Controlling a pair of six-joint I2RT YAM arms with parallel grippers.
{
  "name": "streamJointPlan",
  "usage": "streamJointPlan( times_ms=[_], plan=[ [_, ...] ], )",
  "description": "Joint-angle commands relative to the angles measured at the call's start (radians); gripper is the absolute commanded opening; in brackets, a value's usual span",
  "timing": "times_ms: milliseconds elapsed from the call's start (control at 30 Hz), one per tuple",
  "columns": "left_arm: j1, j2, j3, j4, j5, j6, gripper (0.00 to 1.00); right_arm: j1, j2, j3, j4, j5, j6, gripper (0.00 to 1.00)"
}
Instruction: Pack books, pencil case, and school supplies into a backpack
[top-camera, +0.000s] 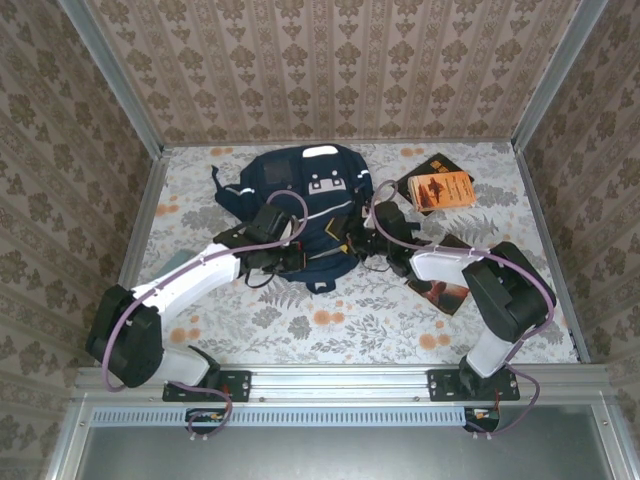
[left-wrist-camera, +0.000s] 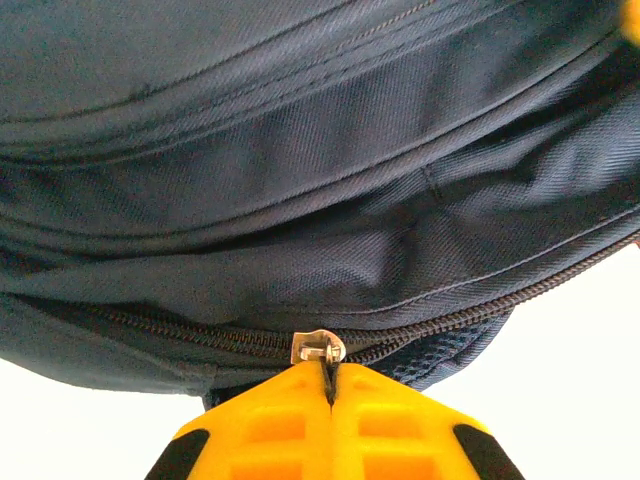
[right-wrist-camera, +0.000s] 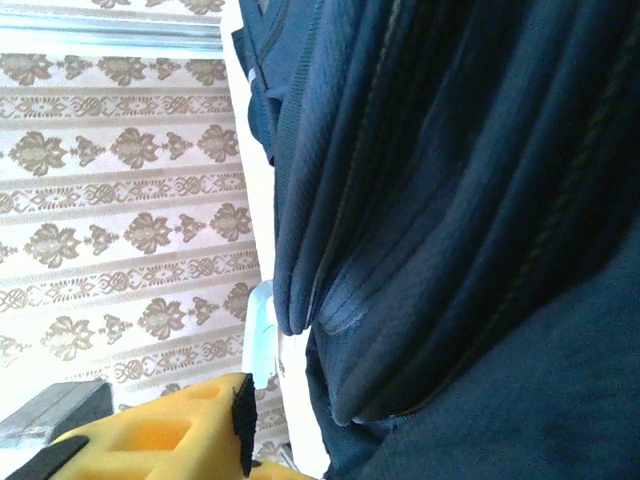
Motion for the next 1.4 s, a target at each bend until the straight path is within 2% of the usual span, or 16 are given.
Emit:
streamJointPlan(
  times_ms=[0,133,267,433,667,767,933,1100,1367],
  plan=[
    [-0.015,0.005,0.05,0.049,0.018,-0.013,0.0,0.039,-0.008,-0.019,0.071,0.071,0.08,0.37],
    [-0.015,-0.003,0.075,-0.033,-0.047,-0.001,0.0,0.038,-0.041,-0.028,0.035,0.104,0.055,0.15],
    [0.0,-0.033,0.091,-0.155,-0.125,0.03,0.0,0.024,-0.097,-0.017,-0.072,0.119,-0.007,0.05],
    [0.091,-0.107,0.055,-0.237,-0.127,0.061,0.0,0.002,-0.167,-0.012,-0.208,0.128,-0.086,0.01],
    [0.178,-0.146,-0.001,-0.222,-0.109,0.081,0.0,-0.037,-0.192,-0.018,-0.198,0.068,-0.137,0.0],
    [0.204,-0.119,0.004,-0.209,-0.125,0.102,0.0,-0.051,-0.188,-0.015,-0.176,0.019,-0.154,0.0],
    [0.299,-0.063,0.019,-0.167,-0.147,0.15,0.0,-0.08,-0.212,-0.02,-0.187,-0.022,-0.185,0.0],
    [0.361,0.023,0.055,-0.104,-0.119,0.179,0.0,-0.1,-0.21,0.005,-0.181,-0.077,-0.204,0.0],
    [0.395,0.156,0.172,-0.054,-0.098,0.197,0.0,-0.078,-0.072,0.124,-0.164,-0.112,-0.202,0.01]
  ],
)
